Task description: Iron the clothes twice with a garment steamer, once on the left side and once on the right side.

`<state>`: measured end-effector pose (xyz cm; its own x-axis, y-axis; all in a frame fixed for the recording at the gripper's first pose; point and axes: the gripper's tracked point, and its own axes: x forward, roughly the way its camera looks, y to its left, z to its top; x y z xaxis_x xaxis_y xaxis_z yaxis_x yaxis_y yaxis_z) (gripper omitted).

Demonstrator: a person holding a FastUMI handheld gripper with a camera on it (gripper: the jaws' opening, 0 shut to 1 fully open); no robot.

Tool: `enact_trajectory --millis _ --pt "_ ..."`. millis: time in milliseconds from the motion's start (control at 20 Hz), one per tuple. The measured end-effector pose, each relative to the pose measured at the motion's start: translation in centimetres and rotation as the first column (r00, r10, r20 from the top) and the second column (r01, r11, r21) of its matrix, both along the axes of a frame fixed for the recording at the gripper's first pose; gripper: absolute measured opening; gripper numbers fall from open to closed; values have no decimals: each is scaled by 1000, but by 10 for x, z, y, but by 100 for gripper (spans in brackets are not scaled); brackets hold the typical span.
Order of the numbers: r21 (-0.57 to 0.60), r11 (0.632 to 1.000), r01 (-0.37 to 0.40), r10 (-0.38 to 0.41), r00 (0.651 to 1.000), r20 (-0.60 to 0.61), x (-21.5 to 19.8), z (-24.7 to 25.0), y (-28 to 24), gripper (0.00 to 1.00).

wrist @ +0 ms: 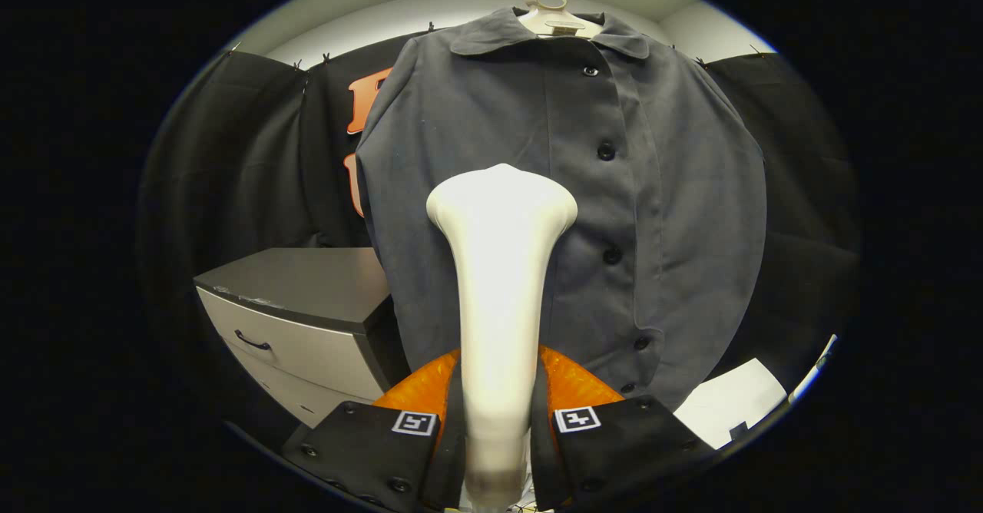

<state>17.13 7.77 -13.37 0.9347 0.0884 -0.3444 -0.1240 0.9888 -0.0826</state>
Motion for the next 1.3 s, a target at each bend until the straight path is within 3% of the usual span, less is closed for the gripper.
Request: enact_trajectory --millis 1300 --pt "-82 996 40 -59 969 -241 -33 -135 -35 42"
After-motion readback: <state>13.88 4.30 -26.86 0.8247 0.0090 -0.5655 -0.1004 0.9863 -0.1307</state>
